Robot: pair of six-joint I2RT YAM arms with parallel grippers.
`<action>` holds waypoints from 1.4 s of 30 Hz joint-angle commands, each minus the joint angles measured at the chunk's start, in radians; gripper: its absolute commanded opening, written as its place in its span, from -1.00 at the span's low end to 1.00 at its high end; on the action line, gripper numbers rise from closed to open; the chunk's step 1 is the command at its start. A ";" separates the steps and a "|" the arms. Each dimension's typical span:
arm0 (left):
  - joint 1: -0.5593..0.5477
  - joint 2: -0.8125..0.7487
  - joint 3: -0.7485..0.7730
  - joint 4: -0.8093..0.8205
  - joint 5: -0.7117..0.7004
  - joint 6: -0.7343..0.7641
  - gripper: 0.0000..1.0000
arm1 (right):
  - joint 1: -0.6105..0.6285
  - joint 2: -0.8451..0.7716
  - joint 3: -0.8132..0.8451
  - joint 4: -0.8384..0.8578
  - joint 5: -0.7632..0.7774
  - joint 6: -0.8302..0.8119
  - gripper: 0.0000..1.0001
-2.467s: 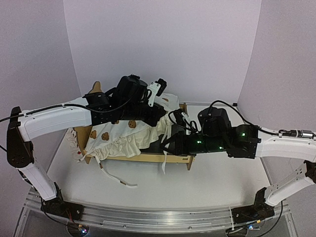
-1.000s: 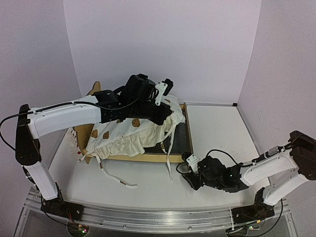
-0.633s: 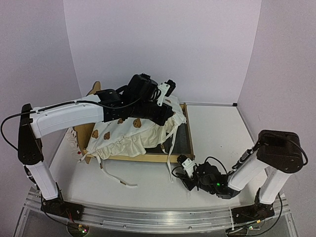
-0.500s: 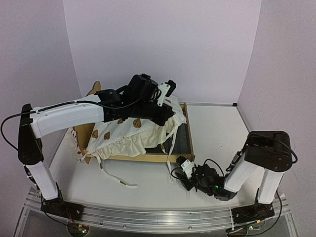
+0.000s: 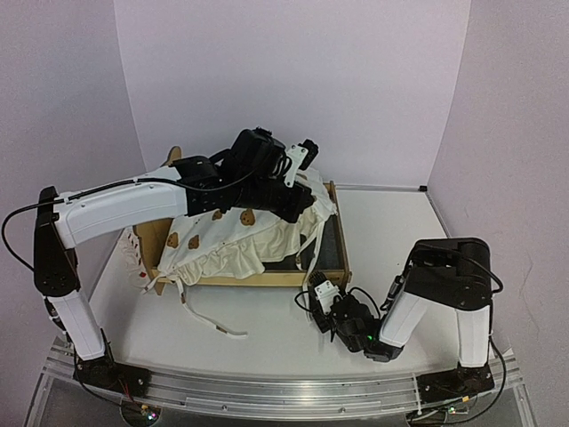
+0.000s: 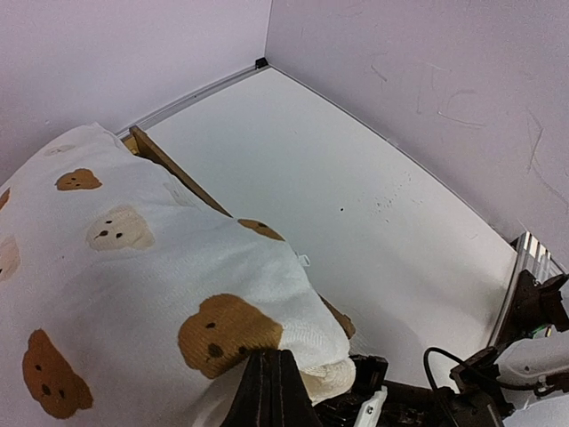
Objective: Set up the pet bed
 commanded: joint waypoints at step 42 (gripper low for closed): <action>-0.008 -0.017 -0.003 0.063 -0.027 0.008 -1.00 | -0.065 -0.132 -0.134 0.038 -0.274 0.059 -1.00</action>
